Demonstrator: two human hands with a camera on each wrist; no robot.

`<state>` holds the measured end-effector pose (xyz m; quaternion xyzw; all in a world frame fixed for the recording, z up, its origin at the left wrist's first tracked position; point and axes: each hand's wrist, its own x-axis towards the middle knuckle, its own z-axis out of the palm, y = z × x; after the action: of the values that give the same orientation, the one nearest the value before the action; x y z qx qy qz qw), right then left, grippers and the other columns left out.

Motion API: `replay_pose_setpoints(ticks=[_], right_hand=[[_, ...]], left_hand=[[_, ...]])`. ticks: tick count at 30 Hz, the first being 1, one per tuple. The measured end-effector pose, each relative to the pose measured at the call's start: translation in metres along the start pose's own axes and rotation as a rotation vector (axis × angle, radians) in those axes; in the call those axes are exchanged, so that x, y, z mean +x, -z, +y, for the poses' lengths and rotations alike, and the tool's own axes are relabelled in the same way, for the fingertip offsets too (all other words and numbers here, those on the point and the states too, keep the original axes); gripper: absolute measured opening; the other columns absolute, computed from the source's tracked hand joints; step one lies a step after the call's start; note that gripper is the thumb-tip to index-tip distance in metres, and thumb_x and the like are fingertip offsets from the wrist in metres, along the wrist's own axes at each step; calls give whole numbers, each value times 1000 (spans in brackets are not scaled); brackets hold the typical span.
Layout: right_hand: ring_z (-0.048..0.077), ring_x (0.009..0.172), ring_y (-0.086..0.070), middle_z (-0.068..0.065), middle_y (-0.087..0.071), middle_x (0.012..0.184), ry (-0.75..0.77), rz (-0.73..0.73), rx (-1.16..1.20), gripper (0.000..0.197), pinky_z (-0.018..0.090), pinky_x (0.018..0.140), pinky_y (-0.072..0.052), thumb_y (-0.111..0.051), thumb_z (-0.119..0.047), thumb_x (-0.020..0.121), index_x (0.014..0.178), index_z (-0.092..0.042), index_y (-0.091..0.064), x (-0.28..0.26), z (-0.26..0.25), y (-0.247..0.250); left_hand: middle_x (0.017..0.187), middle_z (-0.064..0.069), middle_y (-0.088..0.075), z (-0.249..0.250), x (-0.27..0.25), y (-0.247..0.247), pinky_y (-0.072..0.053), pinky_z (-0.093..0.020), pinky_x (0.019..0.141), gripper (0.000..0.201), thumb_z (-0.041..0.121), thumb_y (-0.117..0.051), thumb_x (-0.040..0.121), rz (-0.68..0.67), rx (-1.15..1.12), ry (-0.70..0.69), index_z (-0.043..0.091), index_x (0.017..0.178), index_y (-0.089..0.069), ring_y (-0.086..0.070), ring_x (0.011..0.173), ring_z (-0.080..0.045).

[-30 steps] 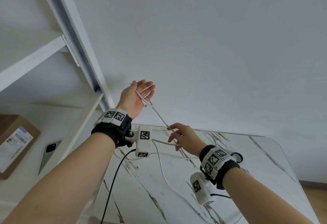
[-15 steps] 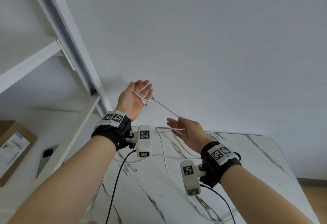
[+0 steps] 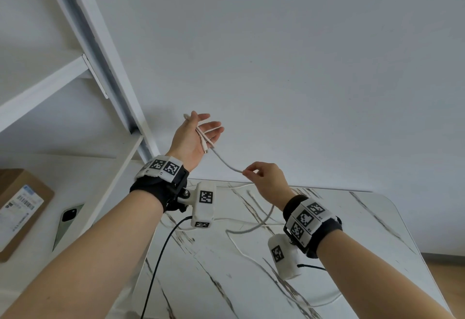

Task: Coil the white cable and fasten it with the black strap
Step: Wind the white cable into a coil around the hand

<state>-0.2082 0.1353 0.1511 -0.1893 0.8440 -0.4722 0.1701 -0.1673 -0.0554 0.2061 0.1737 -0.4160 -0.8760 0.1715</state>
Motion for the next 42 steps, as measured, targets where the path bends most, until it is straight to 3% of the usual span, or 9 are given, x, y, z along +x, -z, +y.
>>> replay_pose_setpoints(ticks=[4, 9, 15, 21, 24, 30, 36, 39, 42], right_hand=[[8, 60, -47, -11, -51, 59, 129, -90, -242, 16, 23, 54, -35, -57, -34, 90, 89, -24, -70, -7, -12, 2], [11, 84, -52, -5, -68, 97, 271, -159, -411, 16, 26, 73, -39, -52, -28, 92, 103, -25, -63, -10, -30, 7], [9, 75, -55, -11, -65, 77, 365, -228, -436, 12, 26, 67, -39, -54, -23, 92, 96, -22, -66, -6, -42, 16], [12, 83, -55, -6, -70, 95, 486, -253, -568, 16, 27, 67, -39, -56, -23, 91, 99, -24, -70, -2, -55, 17], [16, 89, -58, -5, -69, 100, 514, -230, -621, 19, 28, 68, -41, -50, -22, 93, 101, -22, -68, 1, -60, 16], [9, 71, -53, -1, -71, 91, 500, -167, -435, 12, 29, 68, -46, -63, -24, 87, 92, -13, -65, 10, -62, 23], [-8, 56, -50, 1, -67, 85, 440, -124, -293, 13, 5, 58, -37, -61, -16, 88, 95, -10, -70, 22, -56, 38], [-7, 53, -52, -1, -67, 77, 384, -83, -257, 15, 7, 53, -37, -59, -20, 90, 97, -15, -72, 27, -46, 43], [-8, 47, -49, -2, -68, 75, 317, -56, -218, 18, 17, 53, -33, -59, -28, 90, 99, -19, -73, 31, -34, 39]], left_hand=[[68, -9, -73, -4, -6, -4, -54, -35, 77, 35, 34, -35, 101, -5, 243, 3, 8, 85, -53, -72, 66, -25], [70, -9, -74, -13, -12, -1, -54, -35, 75, 34, 32, -34, 102, -48, 505, 22, 9, 85, -52, -72, 66, -26], [65, -6, -73, -21, -18, 1, -56, -32, 70, 35, 32, -34, 101, -82, 729, 101, 9, 85, -54, -71, 60, -21], [72, -11, -68, -21, -23, -4, -54, -28, 55, 35, 33, -36, 101, -69, 746, 143, 9, 86, -57, -66, 52, -20], [75, -16, -68, -19, -25, -9, -54, -33, 62, 36, 34, -36, 101, -89, 807, 169, 9, 85, -57, -67, 54, -26], [39, -1, -48, -17, -28, -6, -42, -22, 42, 39, 35, -32, 102, -178, 914, 337, 3, 90, -52, -38, 29, -12], [38, 8, -22, -7, -32, -3, -22, -16, 32, 46, 47, -34, 98, -231, 754, 561, 13, 70, -48, -16, 30, -5], [38, 9, -19, 0, -34, 3, -20, -16, 31, 53, 54, -42, 90, -298, 705, 636, 20, 50, -35, -11, 32, -5], [37, 11, -20, 5, -39, 3, -22, -16, 31, 48, 40, -50, 86, -381, 721, 673, 23, 45, -32, -6, 38, -9]])
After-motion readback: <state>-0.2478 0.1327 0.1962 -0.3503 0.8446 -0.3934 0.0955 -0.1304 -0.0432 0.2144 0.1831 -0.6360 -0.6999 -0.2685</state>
